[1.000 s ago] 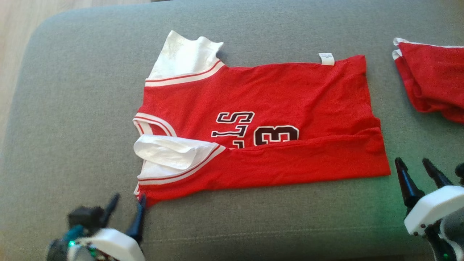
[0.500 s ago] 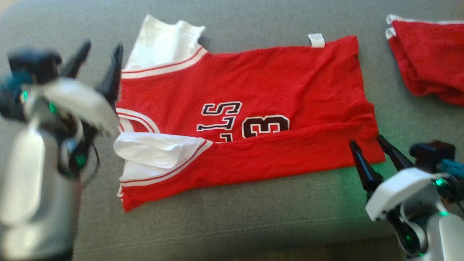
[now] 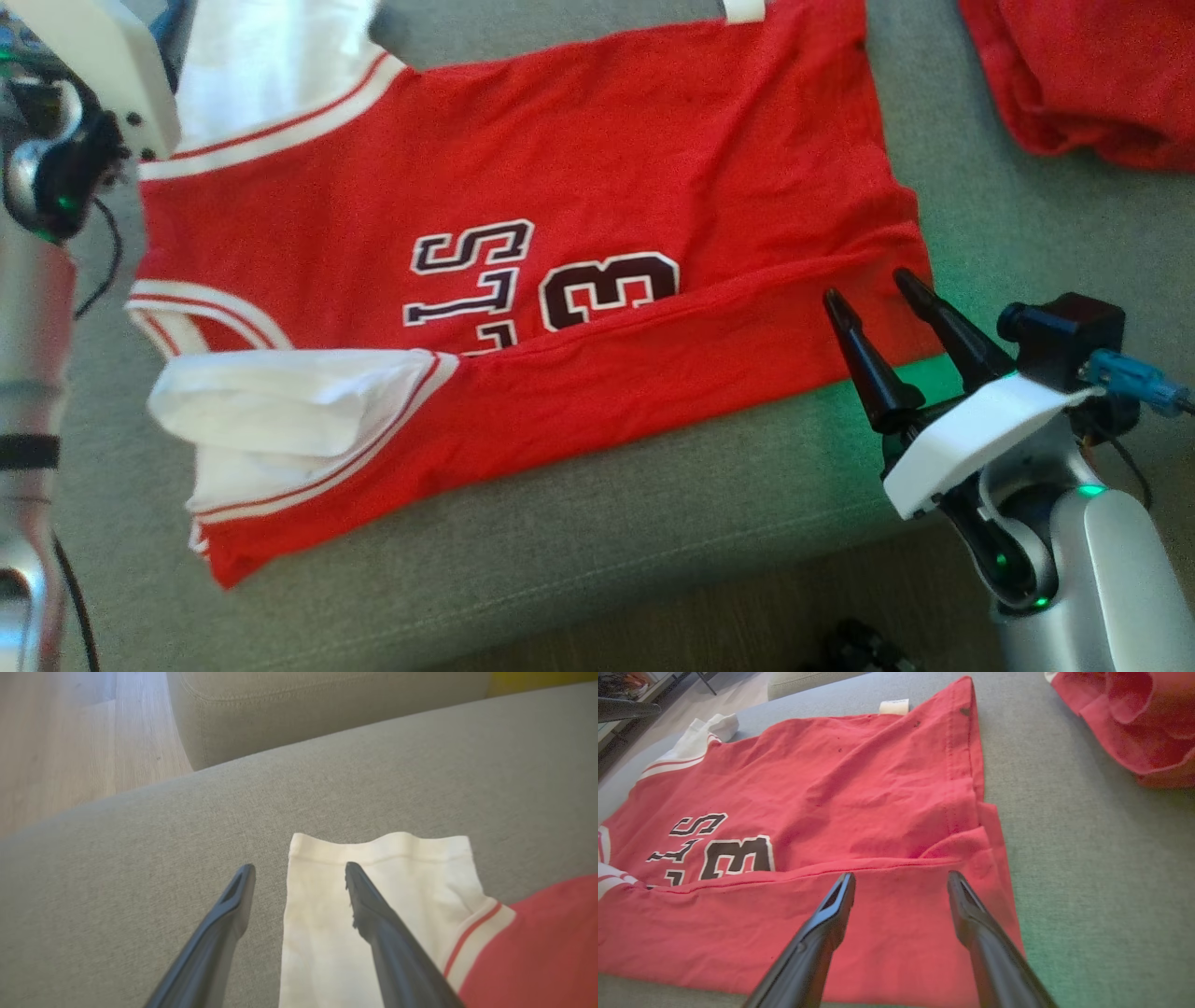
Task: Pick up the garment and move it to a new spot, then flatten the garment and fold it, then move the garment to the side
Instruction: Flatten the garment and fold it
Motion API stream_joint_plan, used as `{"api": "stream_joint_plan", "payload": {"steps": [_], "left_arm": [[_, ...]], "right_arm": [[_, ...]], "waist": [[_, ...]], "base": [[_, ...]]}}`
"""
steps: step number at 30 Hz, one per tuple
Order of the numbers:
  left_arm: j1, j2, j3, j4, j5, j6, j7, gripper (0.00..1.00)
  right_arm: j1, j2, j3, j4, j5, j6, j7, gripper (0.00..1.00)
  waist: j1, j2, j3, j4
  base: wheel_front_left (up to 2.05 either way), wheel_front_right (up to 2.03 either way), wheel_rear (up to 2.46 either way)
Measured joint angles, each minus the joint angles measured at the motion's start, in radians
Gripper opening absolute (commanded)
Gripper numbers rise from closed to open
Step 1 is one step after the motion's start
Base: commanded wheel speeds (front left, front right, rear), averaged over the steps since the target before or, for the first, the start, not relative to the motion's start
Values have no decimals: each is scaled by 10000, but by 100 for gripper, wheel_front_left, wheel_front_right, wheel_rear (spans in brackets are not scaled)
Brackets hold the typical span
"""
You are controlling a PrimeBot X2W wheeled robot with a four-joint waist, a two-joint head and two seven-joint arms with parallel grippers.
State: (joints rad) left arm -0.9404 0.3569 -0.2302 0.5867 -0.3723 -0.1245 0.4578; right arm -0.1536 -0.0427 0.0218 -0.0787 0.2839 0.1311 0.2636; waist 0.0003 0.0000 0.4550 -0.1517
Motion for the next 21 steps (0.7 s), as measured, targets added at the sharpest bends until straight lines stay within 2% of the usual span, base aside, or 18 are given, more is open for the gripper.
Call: {"api": "stream_joint_plan", "payload": {"steps": [10,21], "left_arm": [[-1271,765,-1404,1233,102,-63,-100,100],[-2102,823,-1622,2510,184,-59,-297,100]], "right_arm": [[-259,0,119,-249,167,0,-222,100],[-465,0,221,-257,255,0,-351,100]], "waist": [[-1,0,877,-600],[-3,0,1124,-807]], "base": [[0,0,0],[0,0,0]]}}
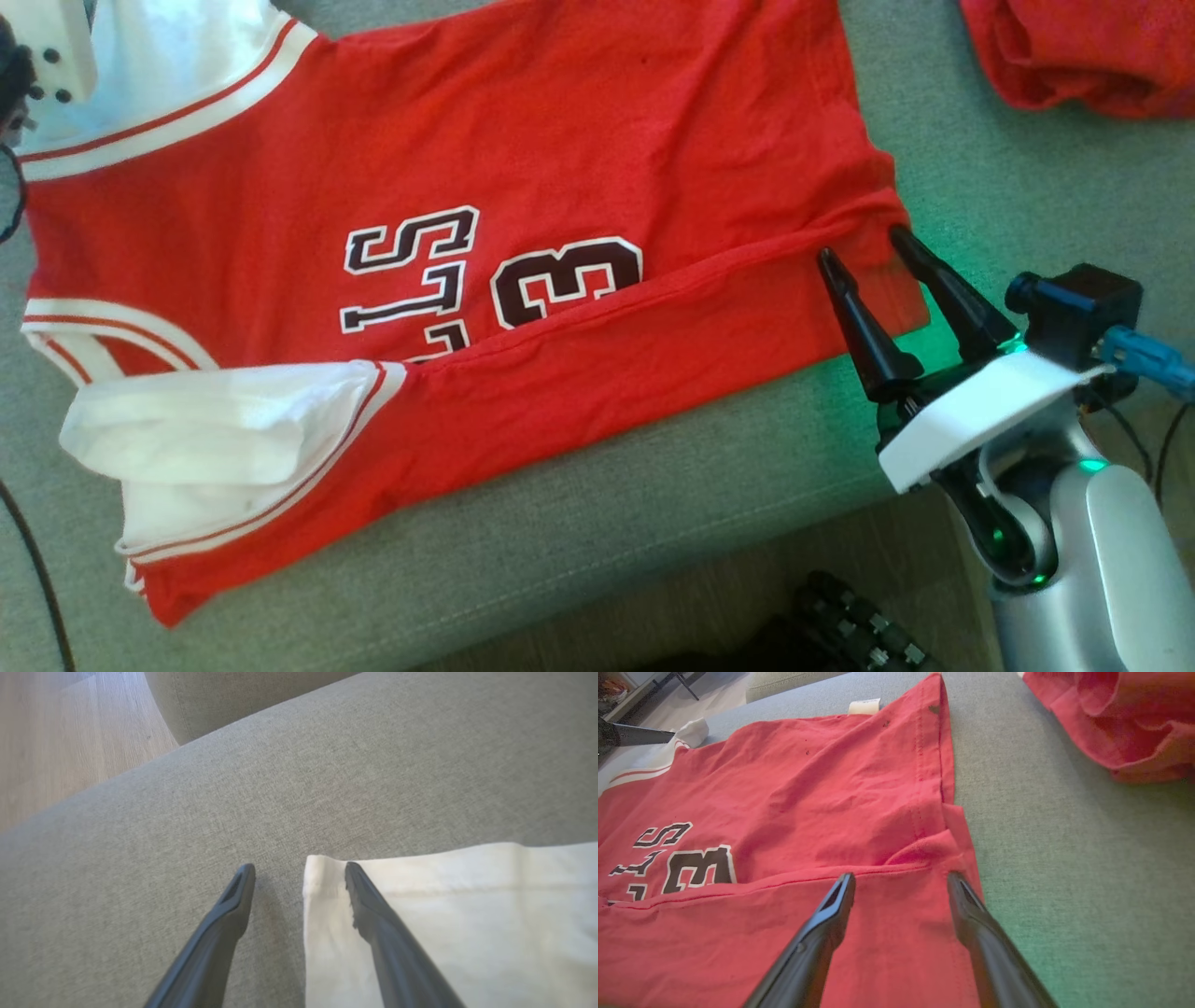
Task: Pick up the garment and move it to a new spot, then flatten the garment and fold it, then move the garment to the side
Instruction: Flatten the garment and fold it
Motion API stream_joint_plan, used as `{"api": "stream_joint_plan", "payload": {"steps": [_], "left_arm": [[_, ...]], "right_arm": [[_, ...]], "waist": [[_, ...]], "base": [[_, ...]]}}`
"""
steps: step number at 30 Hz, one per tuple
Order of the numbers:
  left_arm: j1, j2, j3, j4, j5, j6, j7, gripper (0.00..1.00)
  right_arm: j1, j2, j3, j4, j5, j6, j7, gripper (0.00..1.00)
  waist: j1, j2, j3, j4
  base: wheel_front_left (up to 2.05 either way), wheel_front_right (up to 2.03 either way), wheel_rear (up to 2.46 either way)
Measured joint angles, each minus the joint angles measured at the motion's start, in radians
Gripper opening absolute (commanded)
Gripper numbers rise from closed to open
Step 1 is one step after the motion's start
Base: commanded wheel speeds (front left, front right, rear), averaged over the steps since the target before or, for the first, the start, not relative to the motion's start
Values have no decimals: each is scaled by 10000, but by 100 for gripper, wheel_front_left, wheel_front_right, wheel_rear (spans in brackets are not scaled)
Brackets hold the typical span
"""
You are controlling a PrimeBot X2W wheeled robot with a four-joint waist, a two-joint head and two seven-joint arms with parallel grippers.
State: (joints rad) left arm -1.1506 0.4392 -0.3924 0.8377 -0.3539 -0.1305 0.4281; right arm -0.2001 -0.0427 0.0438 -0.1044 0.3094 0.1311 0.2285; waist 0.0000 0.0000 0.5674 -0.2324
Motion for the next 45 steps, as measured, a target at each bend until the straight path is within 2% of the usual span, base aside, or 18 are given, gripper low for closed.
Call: {"api": "stream_joint_plan", "payload": {"steps": [1,2,3,5,6,7,13,17,26,35,37,41,43,45], "left_arm": [[-46,0,-21,77,-10,0,4,100],[-85,0,-71,123,-10,-2,17,84],[-116,-2,-119,155,-13,-2,19,56],[-152,-10,-142,209,-71,-4,33,27],[-199,-17,-167,274,-155,-4,61,4],[-236,-15,-174,330,-219,-6,75,0],[-267,-12,-267,529,-539,-6,-140,0],[-266,-19,-370,529,-713,-6,-681,0],[-234,-249,-504,403,-1484,-12,-1235,0],[-234,-293,-1007,130,-1964,-13,-1352,0],[-234,-301,-1120,104,-2000,-13,-1396,0],[-241,-307,-1337,71,-2174,-13,-1409,0],[-242,-309,-1452,69,-2213,-13,-1409,0],[-256,-309,-1521,67,-2268,-13,-1411,0]], "right_arm": [[1,0,0,0,2,0,0,100],[1,0,-2,0,2,0,-2,100],[0,0,0,0,2,0,-10,100],[0,0,0,0,2,0,-12,100],[0,0,-2,0,2,0,-12,100],[-3,0,2,0,2,0,-10,100],[-521,0,56,79,430,0,90,100],[-1589,-4,-102,788,445,0,456,100],[-4779,-67,-725,3645,-389,0,1007,100],[-6938,-107,-1055,6406,-813,0,1074,100],[-7250,-111,-1076,6907,-813,0,1066,97],[-7763,-121,-1070,7785,-807,0,1030,85],[-7965,-127,-1045,8140,-807,0,930,75],[-8140,-132,-1035,8479,-813,0,861,57]], "waist": [[0,0,6,-13],[0,0,13,-26],[-1,0,21,-37],[0,0,27,-45],[0,0,32,-53],[0,0,33,-63],[0,0,-51,-70],[0,0,-128,24],[0,0,-299,524],[0,0,-266,999],[0,0,-243,1064],[0,0,-215,1171],[1,0,-205,1200],[0,0,-187,1223]], "base": [[0,0,0],[0,0,0],[0,0,0],[0,0,0],[0,0,0],[0,0,0],[0,0,0],[0,0,0],[0,0,0],[0,0,0],[0,0,0],[0,0,0],[0,0,0],[0,0,0]]}}
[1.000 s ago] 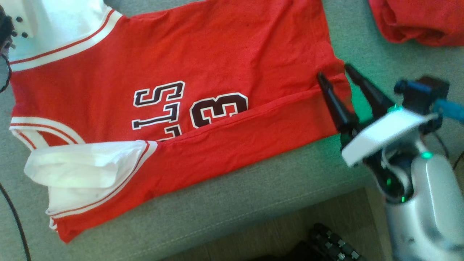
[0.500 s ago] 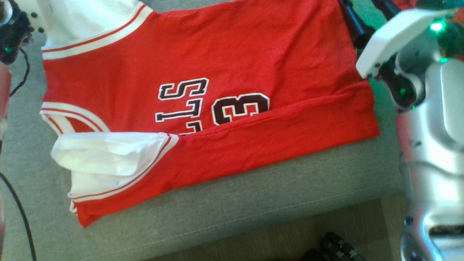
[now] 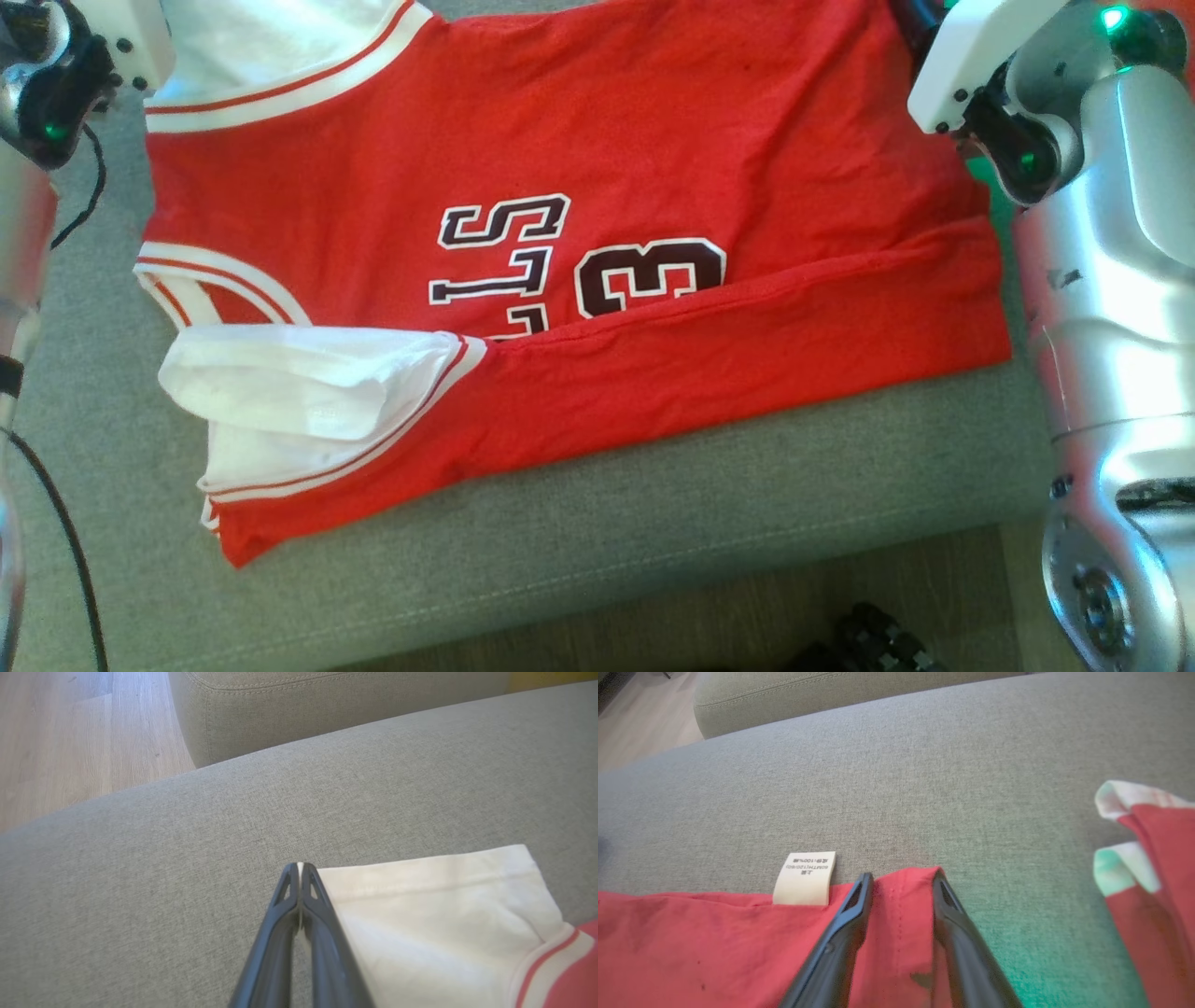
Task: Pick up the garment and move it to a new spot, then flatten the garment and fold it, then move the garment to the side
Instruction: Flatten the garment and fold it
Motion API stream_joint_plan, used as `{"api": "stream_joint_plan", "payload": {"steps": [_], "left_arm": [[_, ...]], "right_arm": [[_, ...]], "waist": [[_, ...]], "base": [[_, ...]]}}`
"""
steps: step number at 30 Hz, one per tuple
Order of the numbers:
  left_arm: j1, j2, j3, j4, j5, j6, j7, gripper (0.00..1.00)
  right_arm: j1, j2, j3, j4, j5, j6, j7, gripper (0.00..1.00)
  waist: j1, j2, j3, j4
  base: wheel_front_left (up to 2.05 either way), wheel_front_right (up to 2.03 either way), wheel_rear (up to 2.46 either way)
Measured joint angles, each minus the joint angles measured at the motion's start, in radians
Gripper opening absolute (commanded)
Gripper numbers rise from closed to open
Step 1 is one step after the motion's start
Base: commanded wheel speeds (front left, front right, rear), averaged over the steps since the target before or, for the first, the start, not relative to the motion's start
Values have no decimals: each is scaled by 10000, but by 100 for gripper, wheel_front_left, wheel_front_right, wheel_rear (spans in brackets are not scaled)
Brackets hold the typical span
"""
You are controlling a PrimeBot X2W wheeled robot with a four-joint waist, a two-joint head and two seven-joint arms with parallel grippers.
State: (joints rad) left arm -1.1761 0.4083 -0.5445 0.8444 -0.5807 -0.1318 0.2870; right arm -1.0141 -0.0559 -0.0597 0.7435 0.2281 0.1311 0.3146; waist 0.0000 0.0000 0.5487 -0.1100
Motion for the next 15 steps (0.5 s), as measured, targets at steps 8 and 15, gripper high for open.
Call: {"api": "stream_joint_plan", "payload": {"steps": [8,15], "left_arm": [[-45,8,-295,33,-148,0,-173,0],[-195,52,-443,25,-297,0,-917,0]], "right_arm": [[-585,-25,-6,951,-217,0,-424,0],[-964,-27,-167,1400,-433,0,-819,0]], "waist": [[0,0,7,61],[0,0,-14,91]], "base": [[0,0,0],[0,0,0]]}}
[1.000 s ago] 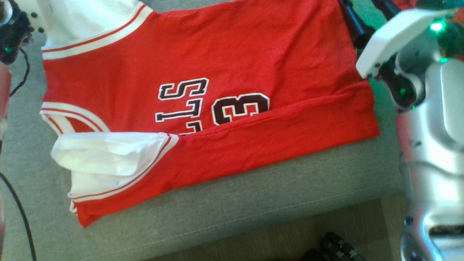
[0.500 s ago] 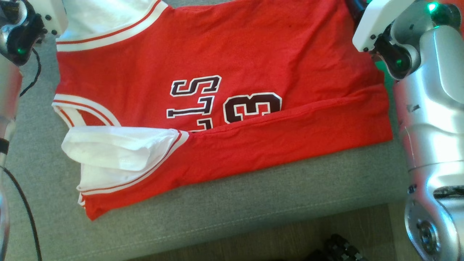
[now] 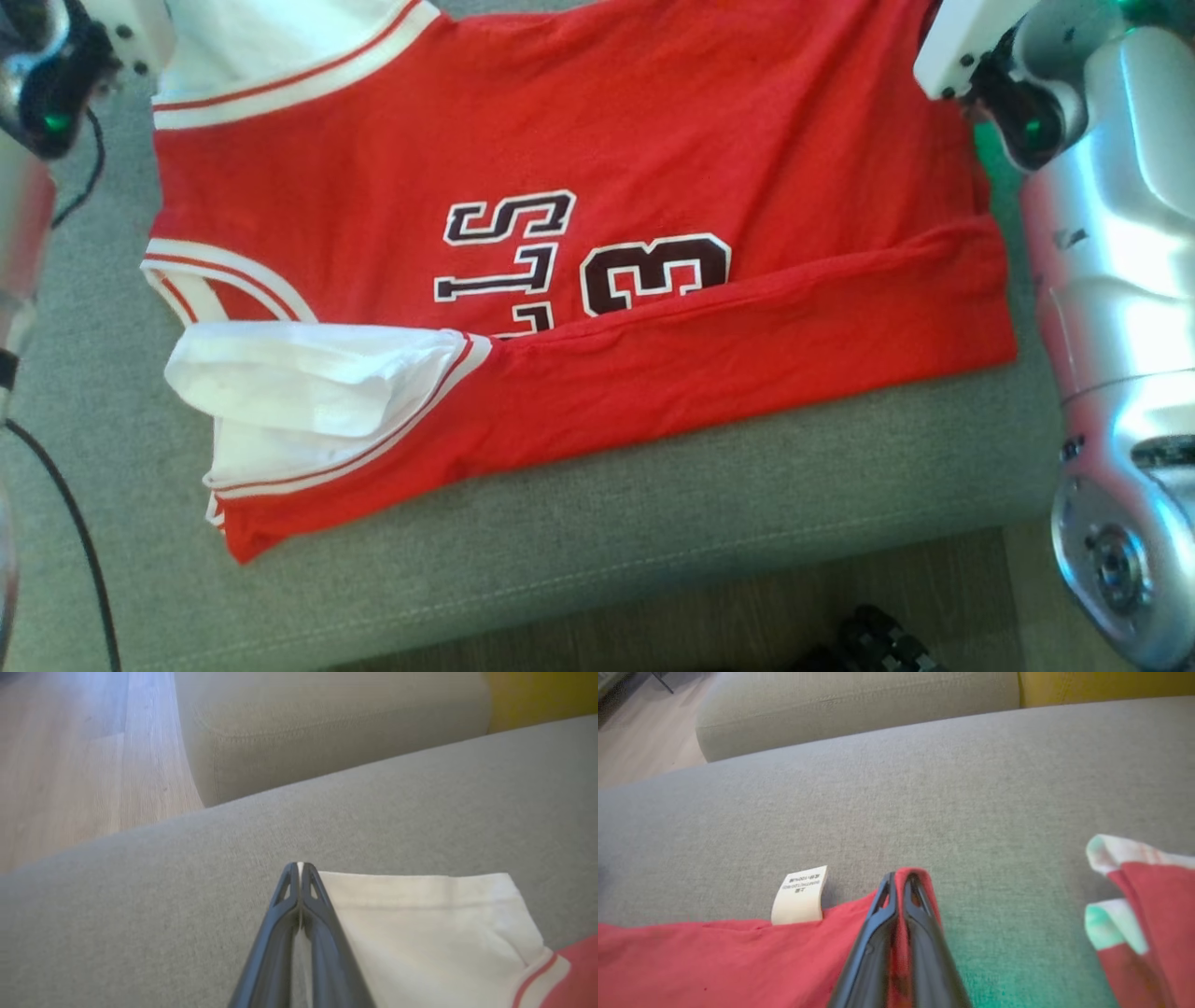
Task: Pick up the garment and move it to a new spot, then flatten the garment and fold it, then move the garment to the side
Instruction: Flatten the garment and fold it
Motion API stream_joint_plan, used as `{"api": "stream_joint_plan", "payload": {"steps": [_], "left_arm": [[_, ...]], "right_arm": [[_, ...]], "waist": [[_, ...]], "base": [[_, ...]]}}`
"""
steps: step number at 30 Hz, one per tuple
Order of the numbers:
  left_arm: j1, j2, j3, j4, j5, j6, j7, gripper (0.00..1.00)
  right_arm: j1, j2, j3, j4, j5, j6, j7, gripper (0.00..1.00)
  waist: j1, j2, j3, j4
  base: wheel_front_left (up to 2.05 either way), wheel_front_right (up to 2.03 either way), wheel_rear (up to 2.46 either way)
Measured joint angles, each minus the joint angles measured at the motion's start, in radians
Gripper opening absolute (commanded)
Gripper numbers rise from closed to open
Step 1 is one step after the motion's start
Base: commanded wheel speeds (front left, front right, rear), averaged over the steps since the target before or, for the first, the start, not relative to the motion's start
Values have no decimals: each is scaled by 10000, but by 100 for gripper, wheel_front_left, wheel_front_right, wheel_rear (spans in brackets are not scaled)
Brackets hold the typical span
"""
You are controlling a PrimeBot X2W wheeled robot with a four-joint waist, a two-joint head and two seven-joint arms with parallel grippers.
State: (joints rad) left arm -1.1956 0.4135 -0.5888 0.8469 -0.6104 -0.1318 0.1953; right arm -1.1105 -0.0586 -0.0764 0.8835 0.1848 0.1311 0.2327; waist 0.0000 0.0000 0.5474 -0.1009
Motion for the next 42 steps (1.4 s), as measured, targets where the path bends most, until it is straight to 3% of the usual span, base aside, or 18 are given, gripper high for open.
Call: {"api": "stream_joint_plan", "payload": {"steps": [10,16,21,24,31,37,42], "left_arm": [[-588,56,259,-8,31,0,-2295,0],[-544,13,238,-251,-265,-2,-2938,0],[496,458,50,-1996,-721,-2,-3889,0],[2052,966,169,-3358,-1112,6,-4215,0],[4633,1398,702,-5910,-1709,855,-4362,0],[6579,1685,1045,-7887,-2213,1659,-4424,0],[7851,1722,1083,-8636,-2512,2006,-4426,0]], "right_arm": [[-752,-69,-734,230,192,0,-903,0],[-793,-215,-650,138,775,0,-765,0],[-56,-851,217,-970,1755,0,-144,0],[1088,-1438,497,-1981,2219,0,215,0],[3032,-2034,301,-3929,2671,0,805,0],[4585,-2048,-230,-5407,2734,0,1379,0],[5846,-1962,-700,-6489,2719,0,1965,0]], "waist": [[0,0,9,237],[0,0,-106,442],[-1,0,-363,628],[-1,1,-563,795],[-1,1,-911,1166],[-2,1,-1114,1406],[-1,1,-1177,1608]], "base": [[0,0,0],[0,0,0],[0,0,0],[0,0,0],[0,0,0],[0,0,0],[0,0,0]]}}
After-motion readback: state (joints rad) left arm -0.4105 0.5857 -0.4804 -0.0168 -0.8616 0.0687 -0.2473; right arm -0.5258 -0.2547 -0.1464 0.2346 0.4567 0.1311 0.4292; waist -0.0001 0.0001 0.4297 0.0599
